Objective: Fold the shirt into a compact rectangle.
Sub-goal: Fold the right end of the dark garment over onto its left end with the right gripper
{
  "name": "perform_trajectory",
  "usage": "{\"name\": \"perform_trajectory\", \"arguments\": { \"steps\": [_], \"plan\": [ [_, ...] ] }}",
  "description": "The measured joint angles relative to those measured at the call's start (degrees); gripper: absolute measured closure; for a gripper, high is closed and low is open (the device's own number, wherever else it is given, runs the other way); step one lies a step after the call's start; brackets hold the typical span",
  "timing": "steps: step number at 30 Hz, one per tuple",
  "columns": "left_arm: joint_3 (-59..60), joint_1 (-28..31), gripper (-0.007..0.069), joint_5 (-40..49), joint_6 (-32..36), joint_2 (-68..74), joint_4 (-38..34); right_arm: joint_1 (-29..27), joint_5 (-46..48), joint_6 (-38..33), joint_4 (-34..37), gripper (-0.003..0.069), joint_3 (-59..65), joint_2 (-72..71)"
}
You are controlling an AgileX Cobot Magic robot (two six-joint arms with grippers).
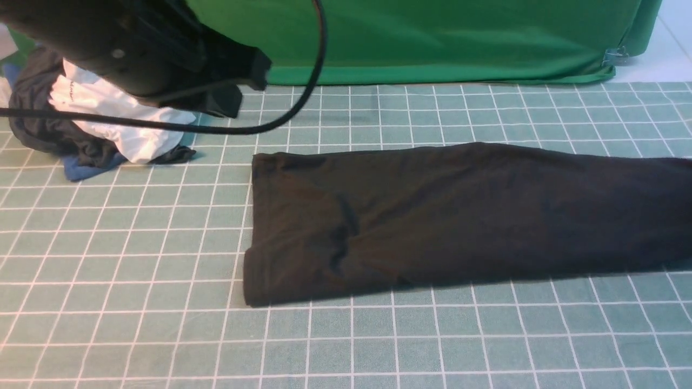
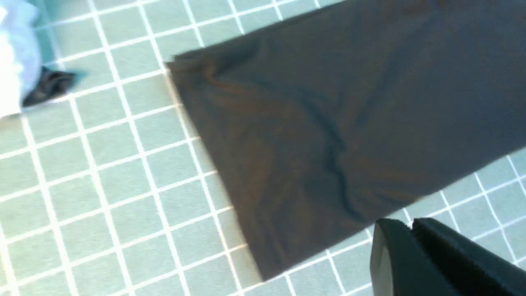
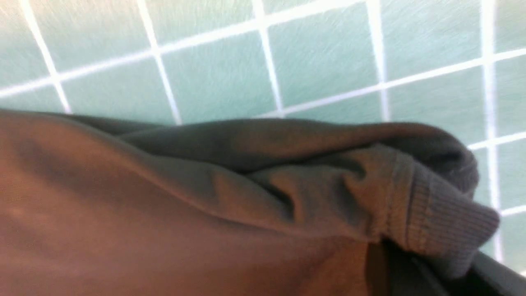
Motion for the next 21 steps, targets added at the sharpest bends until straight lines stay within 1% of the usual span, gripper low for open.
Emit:
{"name": "perform_trajectory", "arguments": {
  "steps": [3,6,9,11,12,13,15,16,17,18,19,20,21],
  "plan": [
    [0.0,0.0,0.0612,0.1,-0.5,-0.8,1.3,1.6,2.2,0.3,0.3,0.0605,-2.9,-1.6],
    [0.0,0.0,0.0612,0.2,-1.6,-0.9,2.9,4.9,2.8,1.0,2.3,0.0605,-4.9,-4.3],
    [0.1,0.0,0.0612,0.2,-1.9,-0.9,3.3,8.9,2.8,1.9,5.4,0.0605,-6.1,-7.2],
    [0.1,0.0,0.0612,0.3,-1.9,-0.9,3.4,12.5,2.8,2.7,7.6,0.0605,-6.5,-9.0],
    [0.1,0.0,0.0612,0.3,-2.0,-0.9,3.4,13.3,2.8,2.9,8.3,0.0605,-6.5,-9.3],
    [0.1,0.0,0.0612,0.3,-2.0,-0.9,3.4,16.7,2.9,3.3,9.7,0.0605,-6.5,-10.2],
    [0.1,0.0,0.0612,0.3,-2.0,-0.9,3.4,21.8,3.0,4.3,11.6,0.0605,-6.5,-10.9],
    [0.1,0.0,0.0612,0.3,-2.0,-0.9,3.4,22.2,3.0,4.6,11.9,0.0605,-6.5,-10.9],
    [0.1,0.0,0.0612,0.3,-2.0,-0.9,3.4,26.1,3.1,5.8,13.1,0.0605,-6.5,-11.0],
    [0.1,0.0,0.0612,0.3,-2.0,-0.9,3.3,28.0,3.1,6.4,13.6,0.0605,-6.5,-11.0],
    [0.1,0.0,0.0612,0.3,-2.0,-0.9,2.9,31.4,2.6,7.4,14.6,0.0606,-6.5,-11.0],
    [0.1,0.0,0.0612,0.3,-2.0,-0.9,2.9,33.4,2.1,7.9,15.1,0.0606,-6.5,-10.9],
    [0.1,0.0,0.0612,0.3,-2.0,-0.9,2.9,33.8,1.9,7.9,15.2,0.0606,-6.5,-10.9]
  ]
}}
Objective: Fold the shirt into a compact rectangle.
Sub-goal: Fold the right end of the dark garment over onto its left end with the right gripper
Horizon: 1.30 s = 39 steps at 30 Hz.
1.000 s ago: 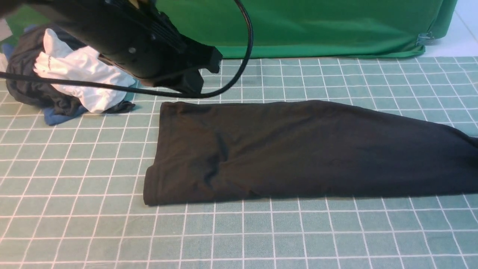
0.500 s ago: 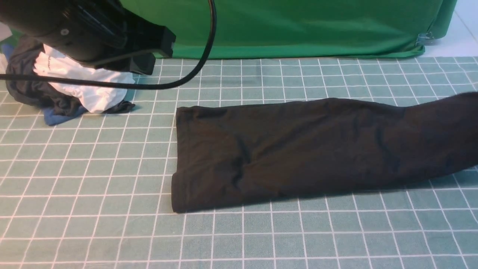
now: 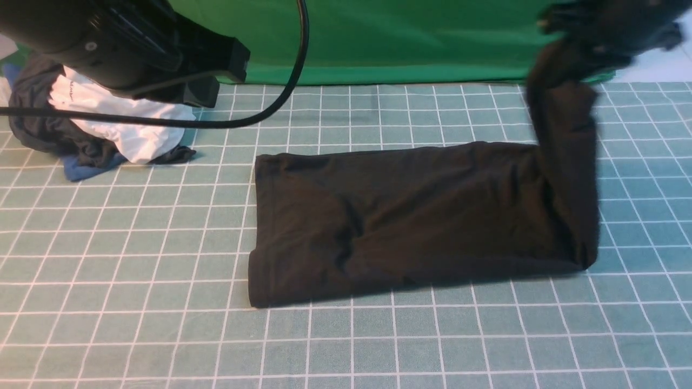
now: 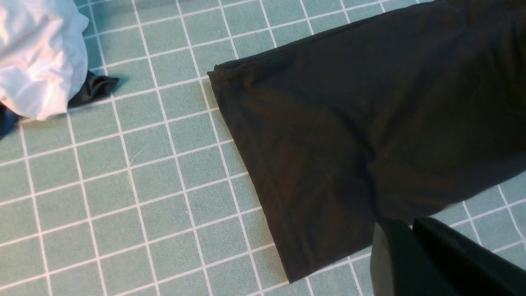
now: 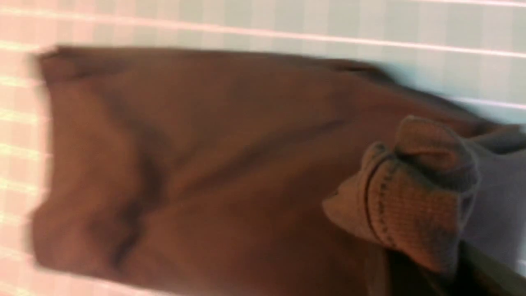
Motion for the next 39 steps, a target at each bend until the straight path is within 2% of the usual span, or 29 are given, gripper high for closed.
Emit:
{"name": "perform_trajectory", "arguments": {
  "steps": [3,4,8,18,22,25,28,30,33,35,38,39],
  "plan": [
    [0.0,0.0,0.0612,0.0,-0.1,0.0,-1.1,8.2,-4.4,2.8,2.4,0.0606,0.0,1.4],
    [0.0,0.0,0.0612,0.0,-0.1,0.0,-1.1,8.6,-4.7,3.0,2.5,0.0606,0.0,1.5],
    [0.0,0.0,0.0612,0.4,-0.1,0.0,-1.5,16.8,-11.1,4.9,6.2,0.0606,0.0,4.8],
    [0.0,0.0,0.0612,1.6,0.0,0.0,-1.5,25.6,-21.6,8.5,11.7,0.0604,0.0,15.1],
    [0.0,0.0,0.0612,2.1,0.0,0.0,-1.5,26.9,-24.1,8.9,12.2,0.0580,0.0,17.6],
    [0.0,0.0,0.0612,3.2,0.2,0.0,-1.5,28.9,-28.1,9.1,12.9,0.0452,0.0,19.8],
    [0.0,0.0,0.0612,3.8,0.2,0.0,-1.5,29.7,-29.6,9.1,14.0,0.0284,0.0,20.2],
    [0.0,0.0,0.0612,3.8,0.2,0.0,-1.5,29.8,-29.2,9.1,14.5,0.0213,-0.3,20.2],
    [0.0,0.0,0.0612,4.3,0.2,0.0,-1.3,29.1,-25.2,7.8,14.5,0.0149,-2.0,19.9],
    [0.0,0.0,0.0612,4.4,0.2,0.0,-1.1,27.9,-20.2,4.9,14.3,0.0146,-4.1,19.4],
    [0.1,0.0,0.0612,4.5,0.1,0.0,-0.8,26.2,-14.8,2.6,11.9,0.0181,-6.5,18.4],
    [0.6,0.0,0.0612,4.4,-0.2,-0.1,-0.7,24.6,-10.9,1.4,8.0,0.0252,-8.5,17.5]
  ]
}}
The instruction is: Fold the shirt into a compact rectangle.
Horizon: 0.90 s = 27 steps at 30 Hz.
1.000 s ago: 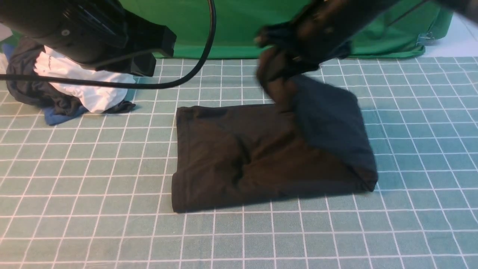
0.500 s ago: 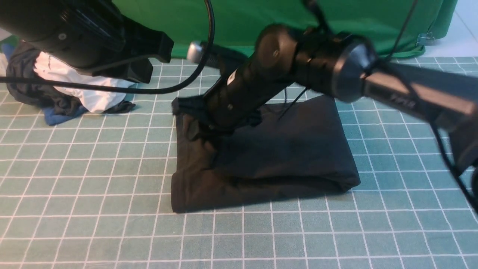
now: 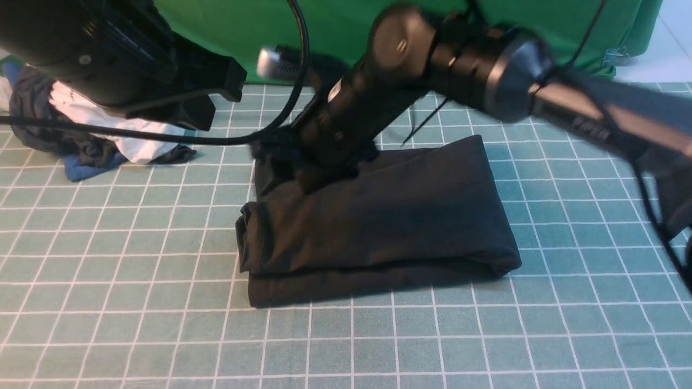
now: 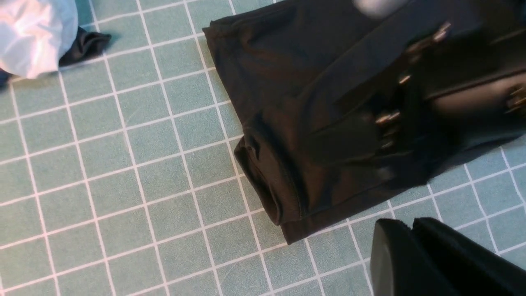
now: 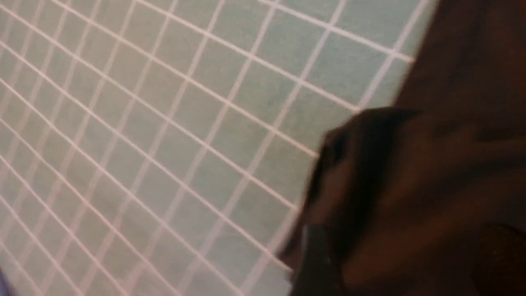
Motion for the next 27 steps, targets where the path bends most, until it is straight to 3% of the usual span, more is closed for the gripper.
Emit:
{"name": "perform_trajectory", "arguments": {
  "steps": [4,7,13,18,22,27],
  "plan": [
    [3.9,0.0,0.0612,-1.9,-1.4,0.0,0.2,-4.4,8.4,-0.5,-12.5,0.0538,-2.3,-2.2],
    [8.2,0.0,0.0612,-6.5,-1.6,0.0,-1.3,-8.3,11.0,-0.7,-18.7,0.0619,-2.1,-4.3],
    [14.3,0.0,0.0612,-16.5,2.5,3.5,-12.5,-14.9,11.6,-4.7,-19.9,0.0645,7.2,-12.8],
    [14.5,0.0,0.0612,-20.7,3.3,10.8,-14.4,-16.6,12.0,-6.5,-19.4,0.0647,16.9,-17.0],
    [14.6,0.0,0.0612,-26.1,2.3,19.8,-14.6,-16.6,7.0,-9.7,-13.5,0.0647,26.3,-16.8],
    [14.8,0.1,0.0612,-26.4,-0.6,27.0,-12.6,-16.6,0.8,-14.3,-4.7,0.0647,30.9,-14.6]
  ]
}}
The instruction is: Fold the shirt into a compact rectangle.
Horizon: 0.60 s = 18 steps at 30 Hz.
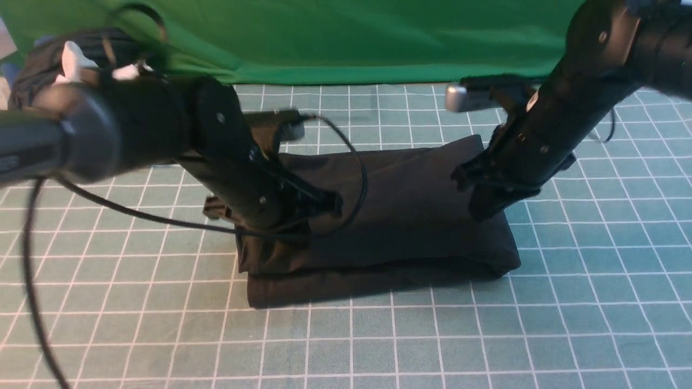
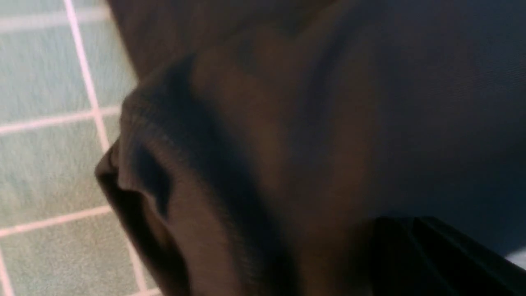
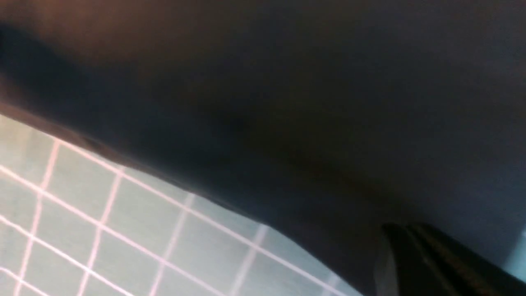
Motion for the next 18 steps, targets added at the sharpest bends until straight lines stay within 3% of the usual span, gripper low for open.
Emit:
{"name": "perform_trajectory", "arguments": {
  "steps": [7,12,18],
  "plan": [
    [0.4,0.4,0.0612,1.8,-8.1,3.5,4.1,0.0,0.3,-1.1,-2.7,0.0647,1.8,5.0],
    [0.3,0.4,0.0612,3.4,-8.8,3.4,4.6,0.0,1.4,-0.6,-6.2,0.0645,3.8,5.4],
    [0.4,0.4,0.0612,8.8,-10.6,2.0,10.5,-0.1,2.3,0.8,-8.6,0.0645,4.4,5.2]
  ]
}}
